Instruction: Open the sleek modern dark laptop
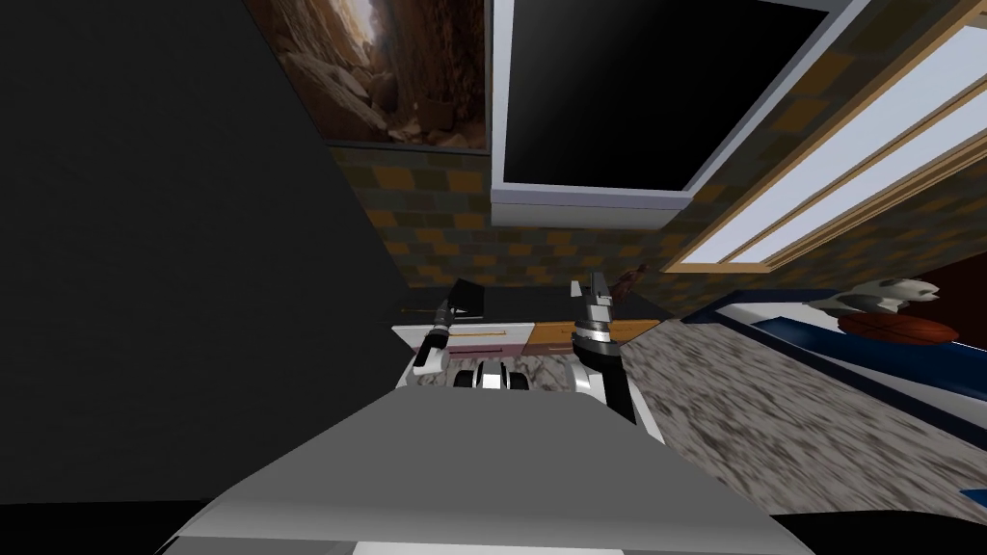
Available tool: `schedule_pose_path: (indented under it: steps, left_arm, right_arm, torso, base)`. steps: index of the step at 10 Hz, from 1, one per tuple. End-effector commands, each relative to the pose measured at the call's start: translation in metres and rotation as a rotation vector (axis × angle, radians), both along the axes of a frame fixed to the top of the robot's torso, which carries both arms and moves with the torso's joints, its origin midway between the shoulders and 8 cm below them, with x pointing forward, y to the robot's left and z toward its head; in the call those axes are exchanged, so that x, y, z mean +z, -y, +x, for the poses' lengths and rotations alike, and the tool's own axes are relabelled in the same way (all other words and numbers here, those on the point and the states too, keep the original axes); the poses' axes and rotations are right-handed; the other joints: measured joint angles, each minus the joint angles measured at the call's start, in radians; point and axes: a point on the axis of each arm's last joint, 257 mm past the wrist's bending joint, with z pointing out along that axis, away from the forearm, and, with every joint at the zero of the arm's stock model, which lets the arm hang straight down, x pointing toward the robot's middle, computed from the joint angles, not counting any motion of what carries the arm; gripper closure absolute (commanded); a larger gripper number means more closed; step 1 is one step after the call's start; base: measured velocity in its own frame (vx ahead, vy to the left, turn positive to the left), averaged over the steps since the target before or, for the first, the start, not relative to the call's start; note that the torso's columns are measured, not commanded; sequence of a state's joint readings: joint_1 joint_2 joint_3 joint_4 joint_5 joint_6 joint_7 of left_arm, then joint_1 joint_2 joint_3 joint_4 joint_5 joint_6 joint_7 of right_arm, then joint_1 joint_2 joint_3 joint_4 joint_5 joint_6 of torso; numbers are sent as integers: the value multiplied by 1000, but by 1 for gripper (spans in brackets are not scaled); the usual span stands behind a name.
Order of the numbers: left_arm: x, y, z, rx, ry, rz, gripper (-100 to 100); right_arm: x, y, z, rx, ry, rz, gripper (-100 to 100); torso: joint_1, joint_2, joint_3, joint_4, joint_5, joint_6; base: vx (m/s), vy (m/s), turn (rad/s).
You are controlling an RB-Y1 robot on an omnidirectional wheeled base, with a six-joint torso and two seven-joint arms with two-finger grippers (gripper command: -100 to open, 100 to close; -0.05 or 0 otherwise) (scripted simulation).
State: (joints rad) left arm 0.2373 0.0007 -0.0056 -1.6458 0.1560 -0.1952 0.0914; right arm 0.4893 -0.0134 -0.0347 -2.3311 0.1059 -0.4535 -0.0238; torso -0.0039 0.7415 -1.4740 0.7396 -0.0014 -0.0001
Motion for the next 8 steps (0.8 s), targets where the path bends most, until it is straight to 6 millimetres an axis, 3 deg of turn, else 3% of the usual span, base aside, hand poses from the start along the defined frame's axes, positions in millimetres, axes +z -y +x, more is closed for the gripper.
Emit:
schedule_pose_path:
  steps: [1,8]
  left_arm:
    - [-6,7,18,-19,-4,-6,-100]
    - [-9,22,67,-62,-6,-11,-100]
  right_arm:
    - [0,0,0,0,0,0,0]
    - [0,0,0,0,0,0,0]
  torso:
    - [1,-1,0,0,0,0]
    - [5,-5,-3,-2,2,0]
  base:
    - [-53,-14,-16]
    - [-59,-11,42]
